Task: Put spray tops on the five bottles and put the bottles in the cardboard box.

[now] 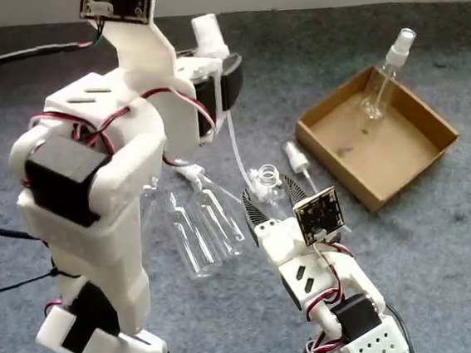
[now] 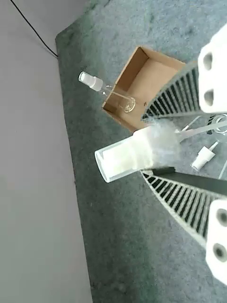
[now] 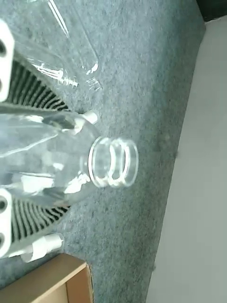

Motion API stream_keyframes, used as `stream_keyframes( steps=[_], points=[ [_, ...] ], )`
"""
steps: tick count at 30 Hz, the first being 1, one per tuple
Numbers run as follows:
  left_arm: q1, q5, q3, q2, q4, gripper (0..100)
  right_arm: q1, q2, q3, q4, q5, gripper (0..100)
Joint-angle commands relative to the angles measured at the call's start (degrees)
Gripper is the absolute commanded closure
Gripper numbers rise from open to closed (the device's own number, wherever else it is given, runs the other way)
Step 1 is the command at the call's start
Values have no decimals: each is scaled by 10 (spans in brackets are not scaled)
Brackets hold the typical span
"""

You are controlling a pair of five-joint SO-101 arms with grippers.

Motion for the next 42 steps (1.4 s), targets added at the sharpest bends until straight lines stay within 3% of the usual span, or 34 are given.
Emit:
stream_keyframes(
  steps=[1,7,20,24,31,37,42],
  points=[
    [27,-4,81,-62,2,994,-7,-7,80,-16,0,906],
    [22,-6,190,-130,-18,994,-7,-7,80,-16,0,906],
    [22,-7,399,-142,-251,994,-7,-7,80,-15,0,906],
    [22,-7,421,-142,-302,994,-7,-7,80,-15,0,906],
    [22,-8,420,-159,-322,994,-7,-7,80,-15,0,906],
    [24,-124,481,-185,-368,995,-7,-7,80,-15,0,906],
    [58,-135,579,-264,-432,995,-7,-7,80,-15,0,906]
  ],
)
